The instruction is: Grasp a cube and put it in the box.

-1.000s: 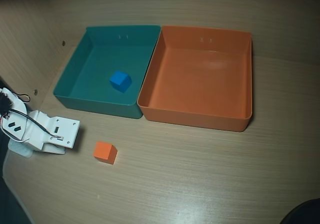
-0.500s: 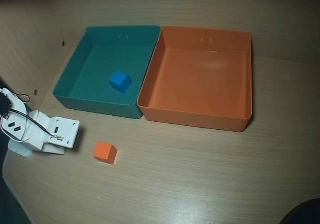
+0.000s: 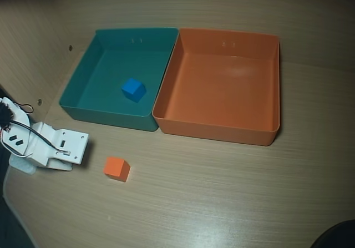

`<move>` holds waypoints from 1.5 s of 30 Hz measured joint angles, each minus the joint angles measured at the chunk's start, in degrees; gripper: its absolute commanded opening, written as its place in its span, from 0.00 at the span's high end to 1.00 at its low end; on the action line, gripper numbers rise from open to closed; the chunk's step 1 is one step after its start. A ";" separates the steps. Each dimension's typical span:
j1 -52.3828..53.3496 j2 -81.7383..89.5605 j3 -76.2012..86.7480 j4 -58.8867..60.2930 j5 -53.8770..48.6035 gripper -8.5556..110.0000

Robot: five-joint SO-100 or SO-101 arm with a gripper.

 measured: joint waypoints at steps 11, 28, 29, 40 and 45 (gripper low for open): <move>-0.18 0.00 0.00 0.00 0.00 0.96; -0.26 0.00 0.00 0.00 0.00 0.96; -0.26 0.00 0.00 0.00 0.00 0.96; -0.26 0.00 0.00 0.09 0.00 0.97; 0.00 -3.08 -3.16 0.18 0.00 0.97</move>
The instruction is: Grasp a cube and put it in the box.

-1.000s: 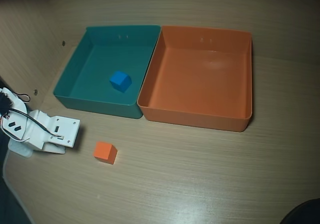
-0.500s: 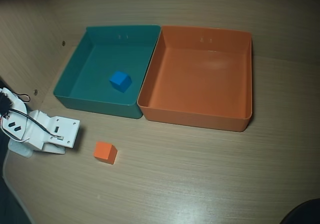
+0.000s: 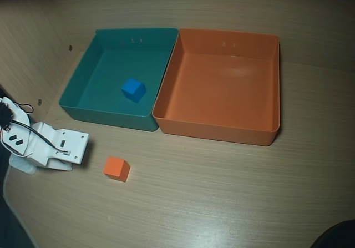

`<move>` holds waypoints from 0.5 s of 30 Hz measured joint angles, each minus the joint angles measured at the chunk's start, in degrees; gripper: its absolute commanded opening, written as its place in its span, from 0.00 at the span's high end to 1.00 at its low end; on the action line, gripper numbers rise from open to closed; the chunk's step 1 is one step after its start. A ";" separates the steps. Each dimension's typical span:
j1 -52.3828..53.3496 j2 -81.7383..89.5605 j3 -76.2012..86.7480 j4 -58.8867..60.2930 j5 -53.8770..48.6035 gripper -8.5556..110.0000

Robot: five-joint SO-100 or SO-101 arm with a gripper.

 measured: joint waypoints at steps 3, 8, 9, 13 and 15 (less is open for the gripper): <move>-0.88 -6.15 -5.01 0.62 -0.35 0.97; -0.70 -18.81 -15.29 1.41 -0.53 0.97; -0.70 -21.27 -17.40 1.41 -0.53 0.97; -1.41 -31.29 -26.28 0.97 -0.70 0.97; -2.72 -35.42 -30.59 0.97 -0.70 0.97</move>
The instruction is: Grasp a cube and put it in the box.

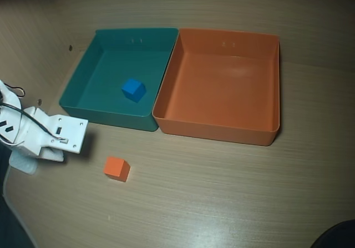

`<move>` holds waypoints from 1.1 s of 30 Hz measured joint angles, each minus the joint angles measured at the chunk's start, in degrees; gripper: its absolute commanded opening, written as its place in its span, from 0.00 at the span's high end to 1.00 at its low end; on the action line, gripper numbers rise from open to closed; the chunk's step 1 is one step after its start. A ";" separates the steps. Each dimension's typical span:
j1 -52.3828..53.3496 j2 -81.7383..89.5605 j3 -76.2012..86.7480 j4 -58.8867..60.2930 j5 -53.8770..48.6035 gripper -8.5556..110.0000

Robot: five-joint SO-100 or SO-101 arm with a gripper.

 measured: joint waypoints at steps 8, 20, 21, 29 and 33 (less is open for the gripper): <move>-4.22 -13.62 -14.33 0.00 0.00 0.97; -3.87 -25.22 -23.55 0.00 -8.79 0.97; -3.52 -25.84 -24.08 0.00 -9.58 0.97; -0.35 -33.66 -30.67 0.00 -11.60 0.97; -0.44 -39.99 -35.77 0.00 -11.51 0.97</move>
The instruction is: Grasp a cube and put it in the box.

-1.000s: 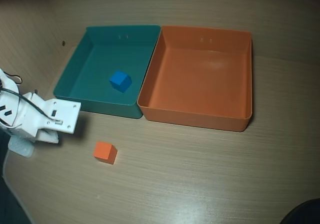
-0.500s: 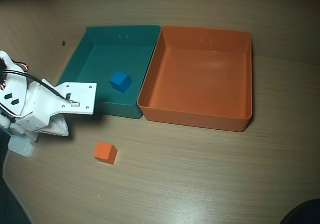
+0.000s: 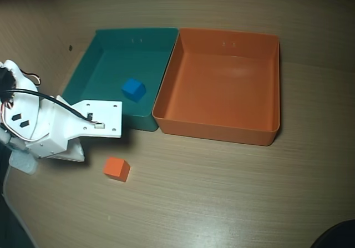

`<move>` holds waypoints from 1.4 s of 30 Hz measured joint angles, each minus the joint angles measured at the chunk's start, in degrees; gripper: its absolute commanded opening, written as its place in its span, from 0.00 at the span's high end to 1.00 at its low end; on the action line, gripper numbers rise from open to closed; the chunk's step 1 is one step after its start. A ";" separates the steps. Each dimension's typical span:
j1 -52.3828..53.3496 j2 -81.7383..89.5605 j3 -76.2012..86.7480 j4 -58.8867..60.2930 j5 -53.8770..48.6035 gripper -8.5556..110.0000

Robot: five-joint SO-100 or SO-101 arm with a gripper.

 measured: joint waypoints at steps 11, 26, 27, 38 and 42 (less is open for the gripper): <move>1.32 -14.06 -13.36 0.00 0.00 0.97; 4.13 -20.30 -15.91 0.00 0.00 0.96; 3.96 -20.30 -15.91 0.00 0.00 0.96; 3.96 -20.30 -15.91 0.00 0.00 0.95; 3.96 -20.30 -15.91 0.00 0.00 0.84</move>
